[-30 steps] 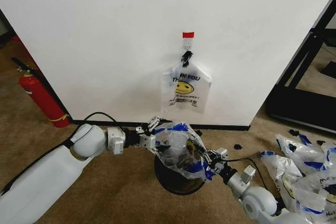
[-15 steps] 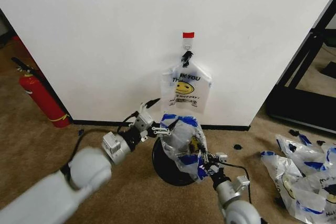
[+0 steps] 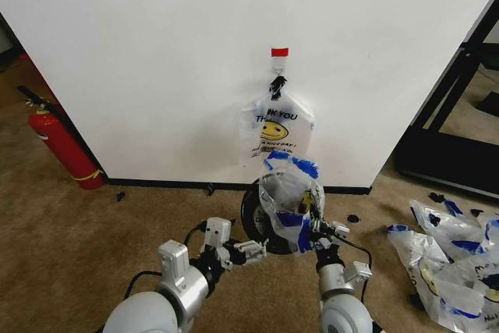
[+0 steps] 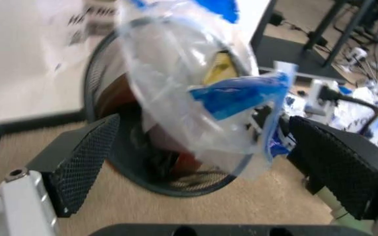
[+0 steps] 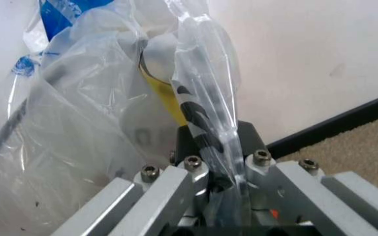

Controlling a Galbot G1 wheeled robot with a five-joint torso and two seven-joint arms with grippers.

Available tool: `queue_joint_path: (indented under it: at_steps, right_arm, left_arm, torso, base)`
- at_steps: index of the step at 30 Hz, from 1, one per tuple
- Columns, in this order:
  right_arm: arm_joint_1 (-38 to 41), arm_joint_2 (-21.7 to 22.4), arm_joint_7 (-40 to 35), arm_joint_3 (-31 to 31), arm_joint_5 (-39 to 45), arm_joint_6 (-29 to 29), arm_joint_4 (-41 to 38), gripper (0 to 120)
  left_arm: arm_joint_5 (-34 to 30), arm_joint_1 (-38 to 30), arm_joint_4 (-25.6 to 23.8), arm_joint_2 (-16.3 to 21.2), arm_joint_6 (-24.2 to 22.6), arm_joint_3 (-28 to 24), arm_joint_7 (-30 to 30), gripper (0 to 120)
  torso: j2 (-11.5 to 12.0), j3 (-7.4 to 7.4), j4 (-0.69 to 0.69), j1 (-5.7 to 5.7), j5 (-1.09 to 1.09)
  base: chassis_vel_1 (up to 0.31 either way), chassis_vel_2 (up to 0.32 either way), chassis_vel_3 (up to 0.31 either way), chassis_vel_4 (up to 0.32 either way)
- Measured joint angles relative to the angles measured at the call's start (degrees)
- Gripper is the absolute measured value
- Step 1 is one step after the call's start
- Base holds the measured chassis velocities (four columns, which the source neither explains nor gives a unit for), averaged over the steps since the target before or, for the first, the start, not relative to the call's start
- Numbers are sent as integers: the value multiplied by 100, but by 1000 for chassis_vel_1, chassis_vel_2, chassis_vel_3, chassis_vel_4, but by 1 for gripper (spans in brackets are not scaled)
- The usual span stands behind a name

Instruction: Pick up the garbage bag from the wall and place it over the trash bin.

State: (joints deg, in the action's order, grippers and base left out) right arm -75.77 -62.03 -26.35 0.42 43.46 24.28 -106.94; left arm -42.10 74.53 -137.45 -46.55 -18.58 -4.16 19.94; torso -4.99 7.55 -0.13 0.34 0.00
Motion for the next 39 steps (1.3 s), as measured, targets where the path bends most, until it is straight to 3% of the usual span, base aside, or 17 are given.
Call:
queue_joint_path:
  at_steps: [3, 11, 34, 39]
  right_arm:
    - [28, -55, 54, -35, 20, 0, 53, 1]
    - [214, -120, 110, -145, 33, -11, 315, 1]
    - [659, -340, 185, -358, -63, -21, 673, 1]
    - [649, -332, 186, -349, -63, -28, 629, 1]
  left_arm:
    - [546, -127, 243, -164, 185, -299, -265, 97]
    - [334, -544, 520, -464, 204, -706, -323, 72]
    - [274, -1265, 1289, -989, 183, -1294, -417, 76]
    - [213, -1332, 1331, -1001, 181, -1319, -418, 64]
  torso:
    - [0, 0, 0, 0, -1]
    - [0, 0, -1, 0, 0]
    - [0, 1, 0, 0, 0]
    - [0, 1, 0, 0, 0]
  base:
    - [0, 0, 0, 0]
    - [0, 0, 0, 0]
    - [0, 0, 0, 0]
    - [0, 0, 0, 0]
